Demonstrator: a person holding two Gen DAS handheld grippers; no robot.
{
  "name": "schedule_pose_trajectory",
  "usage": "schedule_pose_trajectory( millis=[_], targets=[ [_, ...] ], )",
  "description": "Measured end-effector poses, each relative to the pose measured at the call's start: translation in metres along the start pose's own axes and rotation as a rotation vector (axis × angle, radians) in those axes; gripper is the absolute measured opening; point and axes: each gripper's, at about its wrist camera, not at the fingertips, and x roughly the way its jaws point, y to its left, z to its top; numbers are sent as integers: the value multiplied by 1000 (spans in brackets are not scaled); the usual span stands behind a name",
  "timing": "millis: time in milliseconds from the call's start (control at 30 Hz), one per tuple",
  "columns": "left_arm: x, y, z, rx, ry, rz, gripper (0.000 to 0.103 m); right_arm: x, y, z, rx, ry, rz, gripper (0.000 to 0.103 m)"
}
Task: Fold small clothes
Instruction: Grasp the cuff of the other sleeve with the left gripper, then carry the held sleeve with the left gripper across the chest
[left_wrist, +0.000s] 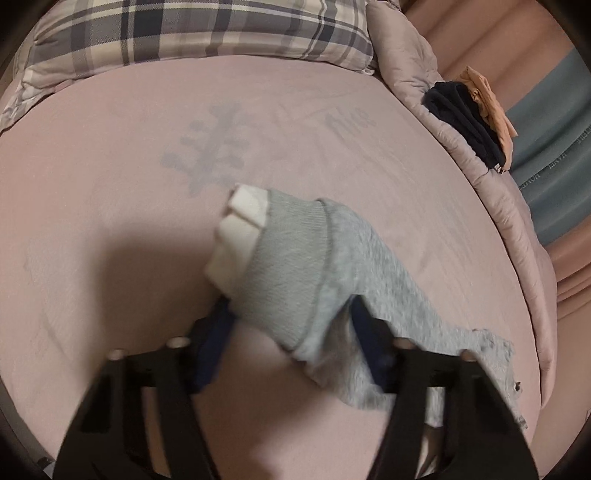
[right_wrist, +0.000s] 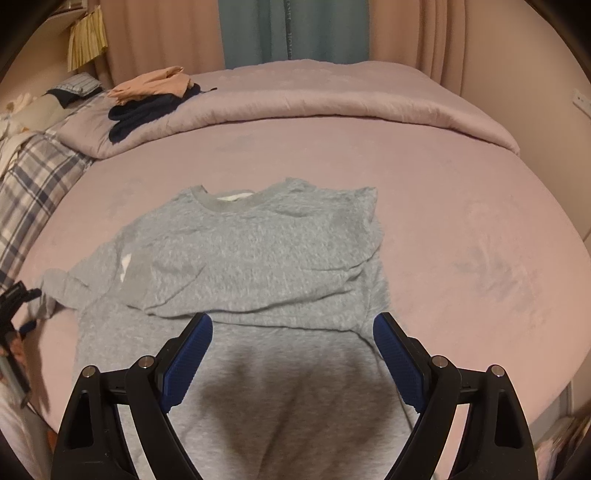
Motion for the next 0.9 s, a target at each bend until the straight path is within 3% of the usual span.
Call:
schedule_pose_trajectory(
  millis=[33,133,267,600,900],
  targets=[
    [1,1,0,-6,-1,4,48,0,0,0,0,1,-1,88],
    [-1,-1,1,-14,2,-21,34,1,0,1,3,-1,-3,88],
    [-11,-10,2,-18,-1,-66,29,3,-4,0,21,4,4,88],
    [-73,-79,0,116,-92,-228,28,2,-22,-1,76,5,3,88],
    [-94,-146,-23,263,-73,-357,28,0,-35,-4,119,-3,12,88]
  ],
)
